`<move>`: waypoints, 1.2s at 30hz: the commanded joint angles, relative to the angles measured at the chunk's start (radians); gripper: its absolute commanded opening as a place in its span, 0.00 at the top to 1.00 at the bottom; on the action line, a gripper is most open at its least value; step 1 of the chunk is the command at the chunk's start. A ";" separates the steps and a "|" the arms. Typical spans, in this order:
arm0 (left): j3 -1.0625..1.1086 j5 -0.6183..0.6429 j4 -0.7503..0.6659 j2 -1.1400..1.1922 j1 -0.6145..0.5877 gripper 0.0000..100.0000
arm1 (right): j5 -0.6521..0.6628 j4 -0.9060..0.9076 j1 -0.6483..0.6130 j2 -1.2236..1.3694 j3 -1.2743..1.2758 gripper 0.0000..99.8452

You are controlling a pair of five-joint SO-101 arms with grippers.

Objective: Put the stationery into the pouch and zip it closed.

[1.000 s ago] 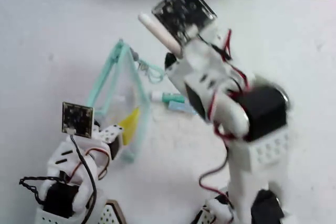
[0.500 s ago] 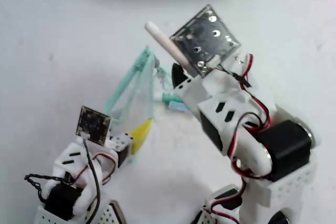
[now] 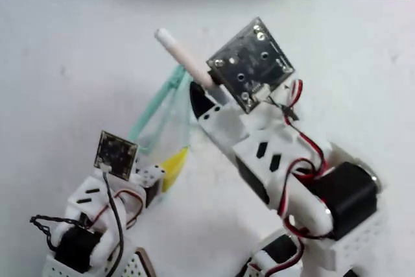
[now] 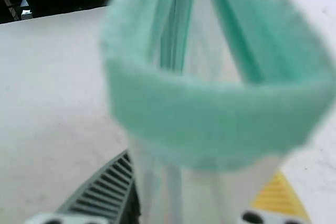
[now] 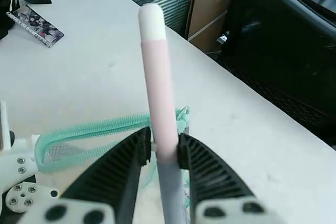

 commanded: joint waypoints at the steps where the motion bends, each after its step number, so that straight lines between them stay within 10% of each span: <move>1: -0.048 -0.008 0.011 0.001 0.021 0.74 | 0.011 -0.082 -0.007 -0.087 0.097 0.98; 30: -0.048 -0.003 0.011 0.001 0.022 0.74 | 0.121 -0.598 -0.153 -0.395 0.529 0.98; 36: -0.048 -0.003 0.009 0.001 0.022 0.74 | -0.061 -0.704 -0.160 -0.387 0.532 0.98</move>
